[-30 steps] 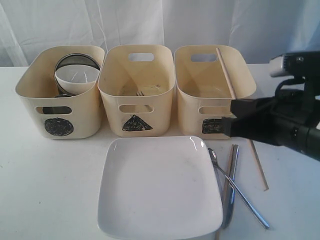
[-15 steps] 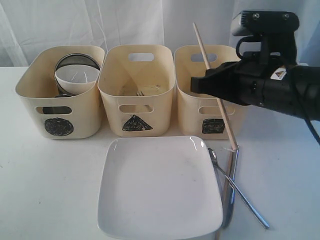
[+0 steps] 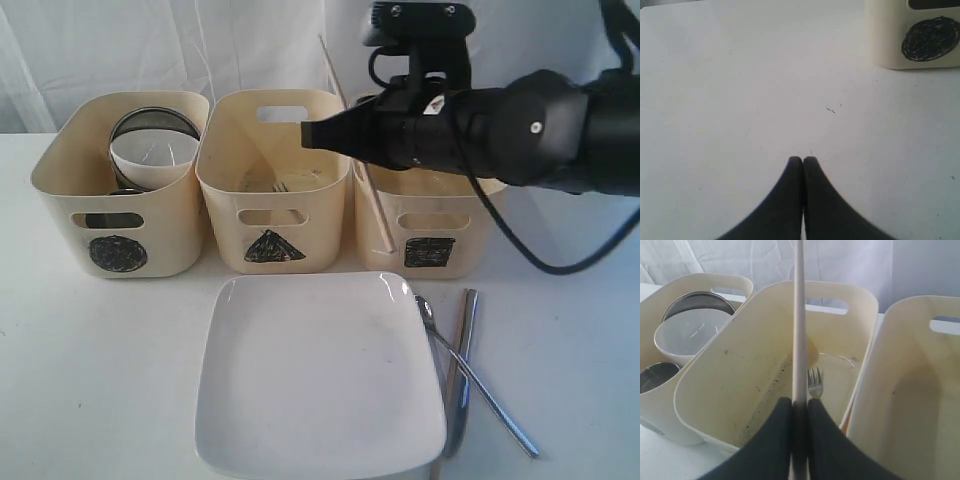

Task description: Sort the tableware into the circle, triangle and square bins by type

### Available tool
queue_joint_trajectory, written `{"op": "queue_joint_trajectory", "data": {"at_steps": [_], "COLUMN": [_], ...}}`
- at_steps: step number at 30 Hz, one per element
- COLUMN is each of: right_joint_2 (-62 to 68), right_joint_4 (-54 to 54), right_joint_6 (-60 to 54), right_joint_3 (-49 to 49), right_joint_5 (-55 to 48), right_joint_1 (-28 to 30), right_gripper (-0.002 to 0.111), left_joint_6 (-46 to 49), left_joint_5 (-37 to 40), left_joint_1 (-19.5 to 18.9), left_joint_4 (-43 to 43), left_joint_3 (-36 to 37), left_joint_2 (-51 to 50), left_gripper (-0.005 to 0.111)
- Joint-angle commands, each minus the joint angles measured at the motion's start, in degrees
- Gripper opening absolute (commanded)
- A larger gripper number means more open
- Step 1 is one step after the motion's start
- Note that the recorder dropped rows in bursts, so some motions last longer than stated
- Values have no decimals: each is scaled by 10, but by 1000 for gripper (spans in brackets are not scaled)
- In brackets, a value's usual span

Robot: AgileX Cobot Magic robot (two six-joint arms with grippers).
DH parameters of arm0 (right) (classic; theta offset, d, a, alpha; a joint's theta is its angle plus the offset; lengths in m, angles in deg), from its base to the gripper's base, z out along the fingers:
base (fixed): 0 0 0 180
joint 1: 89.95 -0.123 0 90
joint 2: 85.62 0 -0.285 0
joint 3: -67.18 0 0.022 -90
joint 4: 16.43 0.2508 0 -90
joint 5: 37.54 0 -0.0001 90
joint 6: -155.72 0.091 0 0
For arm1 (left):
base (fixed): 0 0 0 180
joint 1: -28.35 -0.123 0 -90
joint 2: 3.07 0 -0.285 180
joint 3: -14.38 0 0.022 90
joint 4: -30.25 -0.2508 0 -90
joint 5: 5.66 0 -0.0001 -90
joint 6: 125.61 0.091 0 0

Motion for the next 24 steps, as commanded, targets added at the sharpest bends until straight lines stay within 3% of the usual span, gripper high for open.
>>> {"op": "queue_joint_trajectory", "data": {"at_steps": [1,13,18,24], "right_joint_2": [44,140,164,182], "right_joint_4": [0,-2,-4,-79], "right_joint_6": [2,7,76,92], "right_joint_3": [-49,-120,-137,-174], "right_joint_5": [33,130,184,230], "right_joint_1": [-2,-2,-2,-2], "right_gripper": [0,0,0,0], "left_joint_6": [-1,-1,-1,-1], "left_joint_5": [-1,-1,-1,-1], "left_joint_1": [3,3,3,3], "left_joint_4": [6,6,6,6], "left_joint_3": [3,3,3,3], "left_joint_2": [2,2,2,2], "left_gripper": [0,0,0,0]}}
